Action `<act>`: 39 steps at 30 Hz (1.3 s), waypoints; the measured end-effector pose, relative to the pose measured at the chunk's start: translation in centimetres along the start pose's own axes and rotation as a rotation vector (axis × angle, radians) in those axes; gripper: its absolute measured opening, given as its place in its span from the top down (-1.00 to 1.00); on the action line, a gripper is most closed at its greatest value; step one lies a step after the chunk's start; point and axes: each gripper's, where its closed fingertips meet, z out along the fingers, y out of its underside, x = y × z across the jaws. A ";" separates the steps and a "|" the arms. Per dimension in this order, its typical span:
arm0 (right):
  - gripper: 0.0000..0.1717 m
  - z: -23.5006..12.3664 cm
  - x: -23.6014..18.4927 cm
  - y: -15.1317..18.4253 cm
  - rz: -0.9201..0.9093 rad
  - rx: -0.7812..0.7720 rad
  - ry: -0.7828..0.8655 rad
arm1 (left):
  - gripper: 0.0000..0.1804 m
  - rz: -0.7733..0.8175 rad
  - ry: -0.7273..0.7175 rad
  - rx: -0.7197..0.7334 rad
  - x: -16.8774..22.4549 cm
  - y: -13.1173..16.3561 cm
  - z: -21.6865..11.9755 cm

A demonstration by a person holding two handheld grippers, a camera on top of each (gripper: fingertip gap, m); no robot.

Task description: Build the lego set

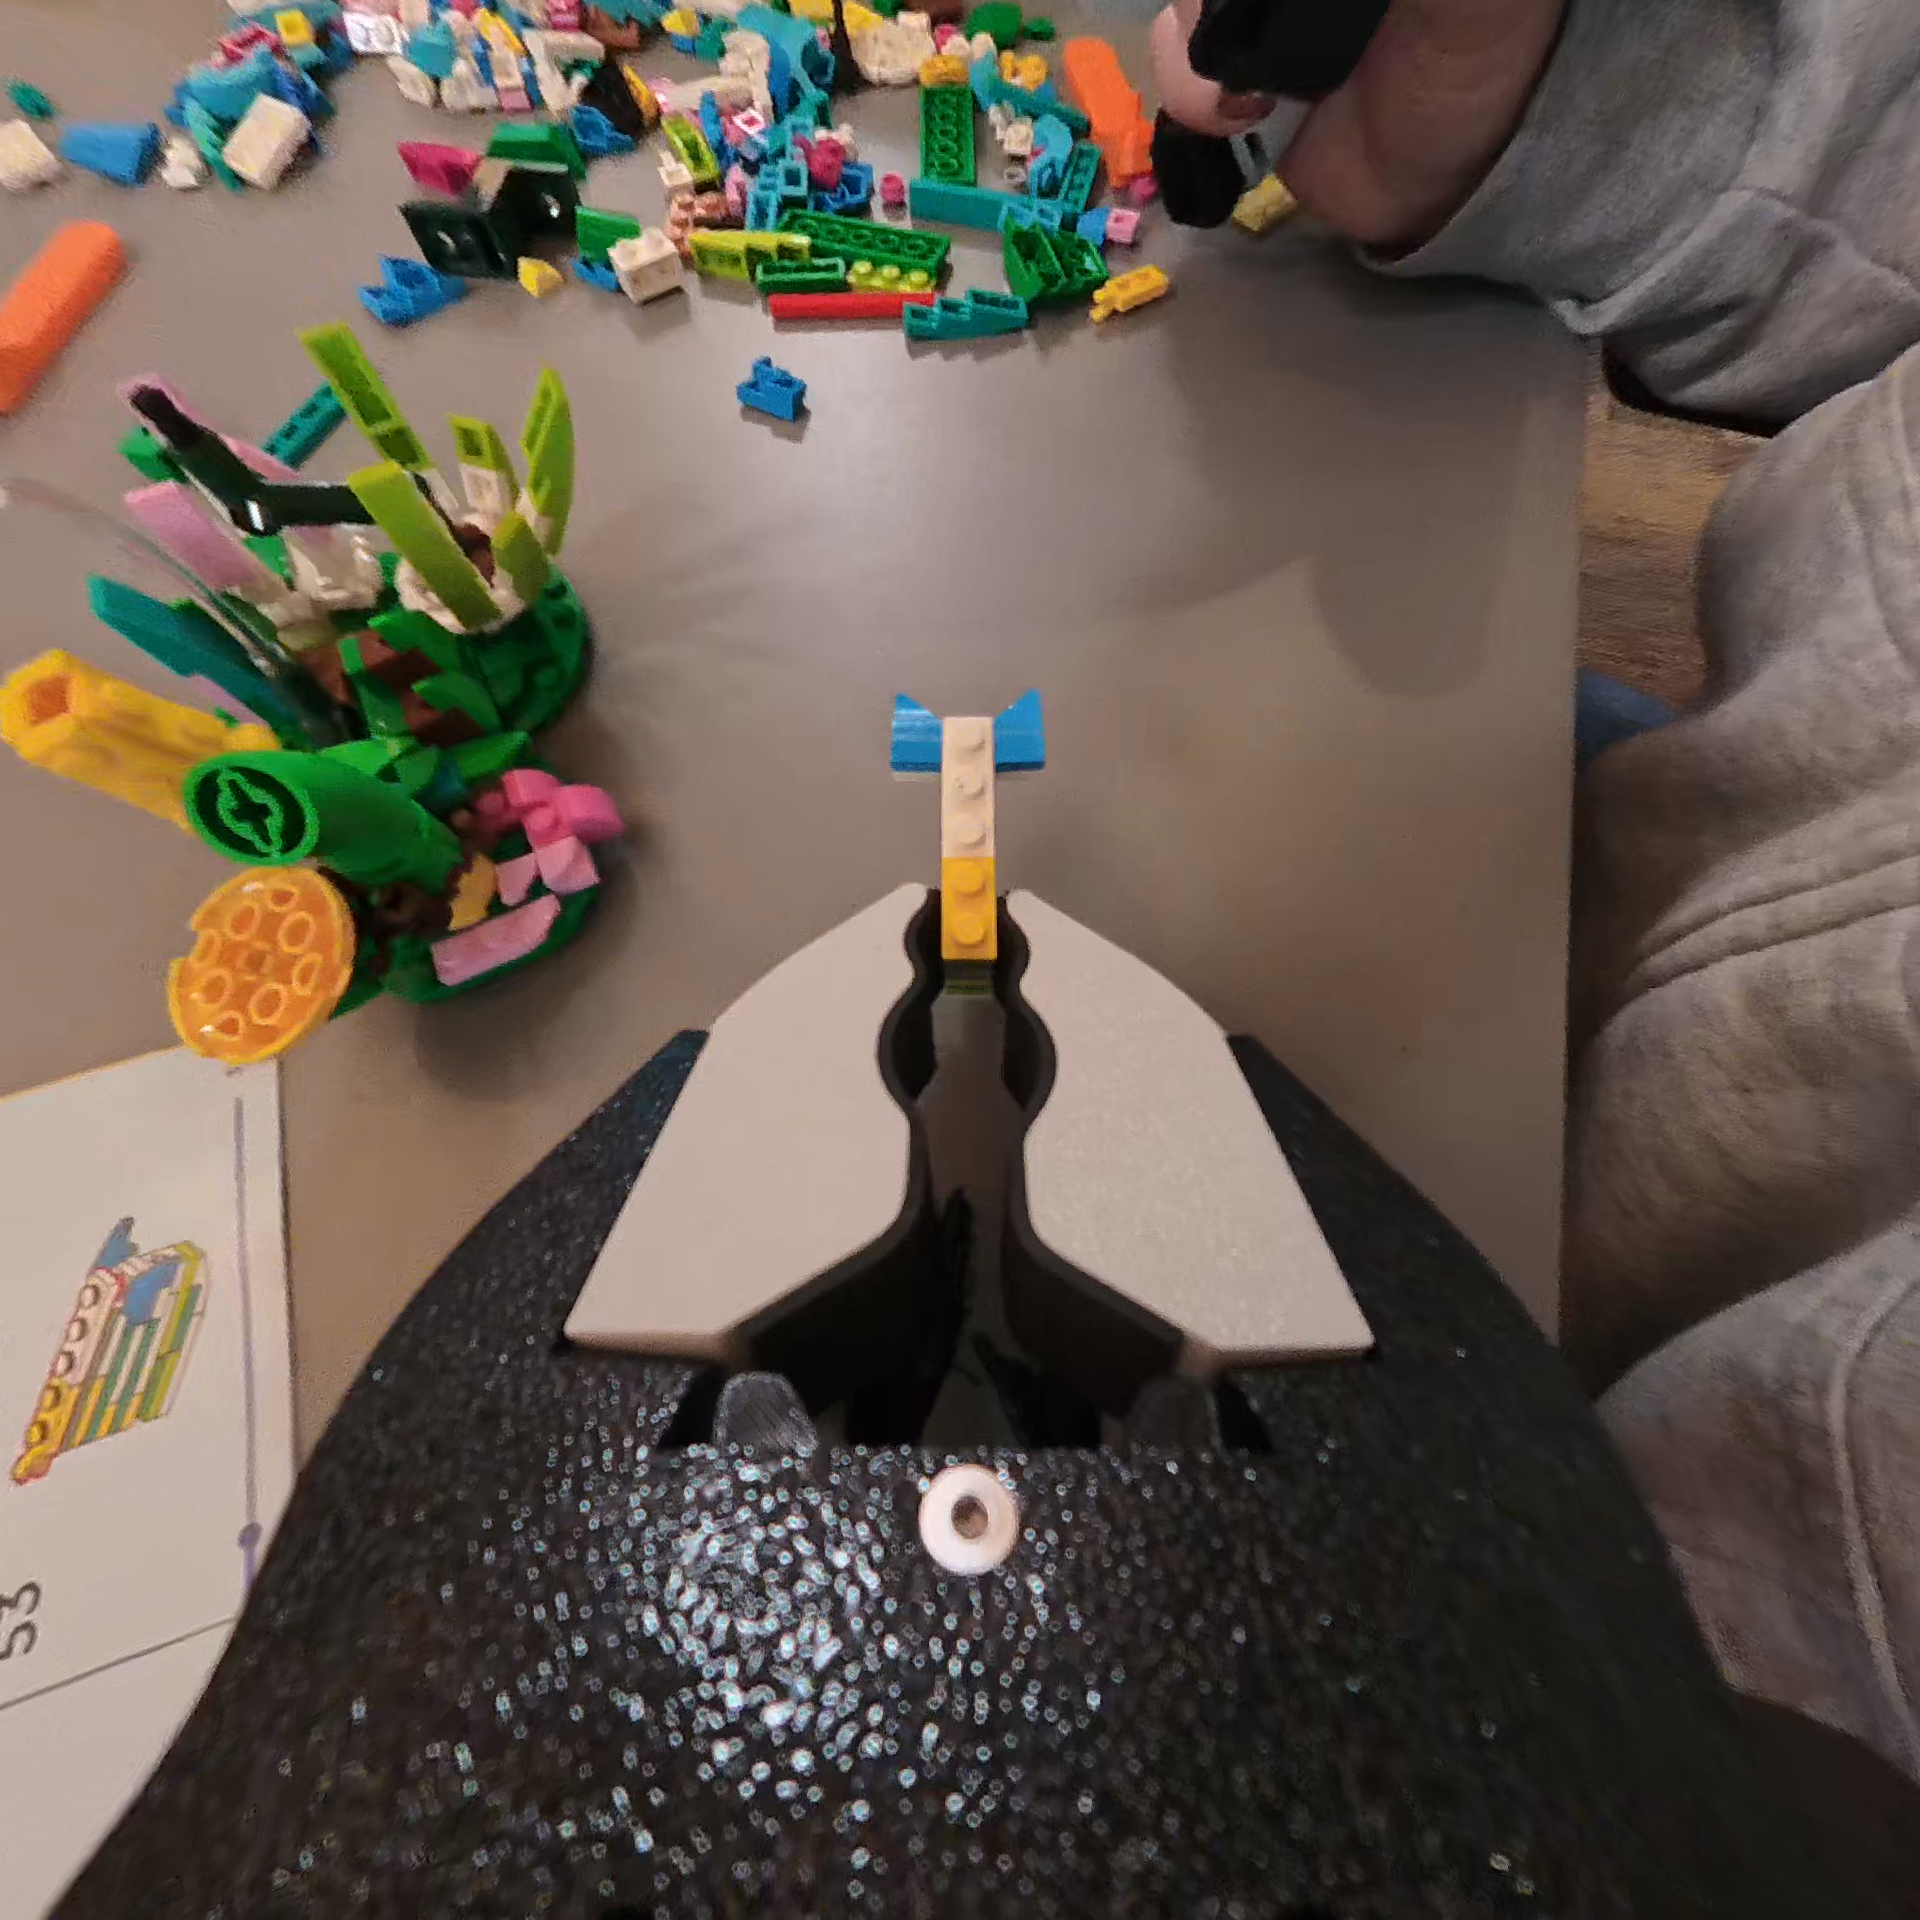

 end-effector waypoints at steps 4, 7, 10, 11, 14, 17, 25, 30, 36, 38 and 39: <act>0.82 0.3 -0.4 0.2 -0.025 -0.006 -0.017 | 0.91 -0.004 0.012 -0.019 0.2 0.4 0.3; 0.83 0.4 -0.4 0.4 -0.036 -0.012 -0.013 | 0.91 -0.005 0.007 -0.015 0.2 0.4 0.3; 0.84 0.4 0.0 0.5 -0.038 -0.022 0.004 | 0.91 -0.027 0.009 -0.008 0.0 0.3 0.3; 0.84 0.3 0.1 0.6 -0.038 -0.024 0.010 | 0.91 -0.032 0.014 -0.002 0.0 0.2 0.2; 0.84 0.3 0.3 0.6 -0.042 -0.026 0.025 | 0.91 -0.053 0.010 0.024 -0.2 -0.1 0.0; 0.85 0.3 0.4 0.6 -0.051 -0.030 0.030 | 0.91 -0.070 0.008 0.039 -0.4 -0.2 -0.2; 0.85 0.3 0.7 0.9 -0.057 -0.042 0.038 | 0.90 -0.051 -0.005 0.001 -0.3 0.2 0.2; 0.85 0.3 0.8 1.0 -0.064 -0.048 0.043 | 0.91 -0.087 0.006 0.020 -0.5 0.0 0.0; 0.86 0.2 0.7 1.0 -0.086 -0.056 0.038 | 0.91 -0.126 0.023 0.055 -0.7 -0.4 -0.3; 0.86 0.2 0.8 1.0 -0.092 -0.056 0.041 | 0.91 -0.130 0.026 0.059 -0.7 -0.4 -0.4; 0.85 0.2 0.9 1.0 -0.093 -0.056 0.048 | 0.91 -0.132 0.027 0.060 -0.8 -0.4 -0.4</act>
